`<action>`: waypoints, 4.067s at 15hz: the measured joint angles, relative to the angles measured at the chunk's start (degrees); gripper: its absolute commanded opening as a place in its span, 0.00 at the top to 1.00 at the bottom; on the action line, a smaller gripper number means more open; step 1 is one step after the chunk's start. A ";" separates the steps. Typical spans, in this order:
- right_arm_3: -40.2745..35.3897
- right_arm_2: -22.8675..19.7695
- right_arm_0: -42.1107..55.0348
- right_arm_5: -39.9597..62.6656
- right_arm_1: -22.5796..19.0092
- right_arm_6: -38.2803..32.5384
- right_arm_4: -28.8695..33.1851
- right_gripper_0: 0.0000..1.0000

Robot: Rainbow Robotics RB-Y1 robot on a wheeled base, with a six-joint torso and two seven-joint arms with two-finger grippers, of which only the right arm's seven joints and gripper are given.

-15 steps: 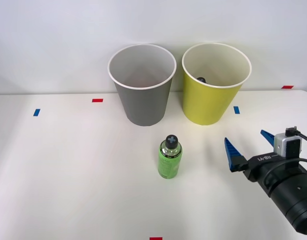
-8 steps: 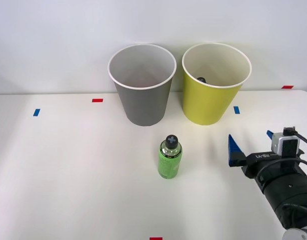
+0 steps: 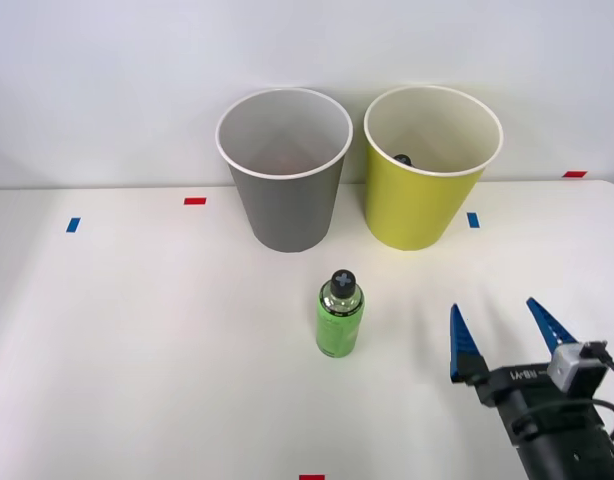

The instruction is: Put cans in the gray bin, plastic bottles in the light green bin

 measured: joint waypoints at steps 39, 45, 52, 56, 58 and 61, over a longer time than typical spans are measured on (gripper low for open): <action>7.53 8.15 20.99 -22.10 1.00 12.04 3.39 0.00; 7.53 8.14 20.99 -22.10 1.00 12.04 3.39 0.00; 7.53 8.14 20.99 -22.09 1.00 12.04 3.39 0.00; 7.53 8.14 20.99 -22.09 1.00 12.04 3.39 0.00; 7.53 8.14 20.99 -22.09 1.00 12.04 3.39 0.00; 7.53 8.14 20.99 -22.09 1.00 12.04 3.39 0.00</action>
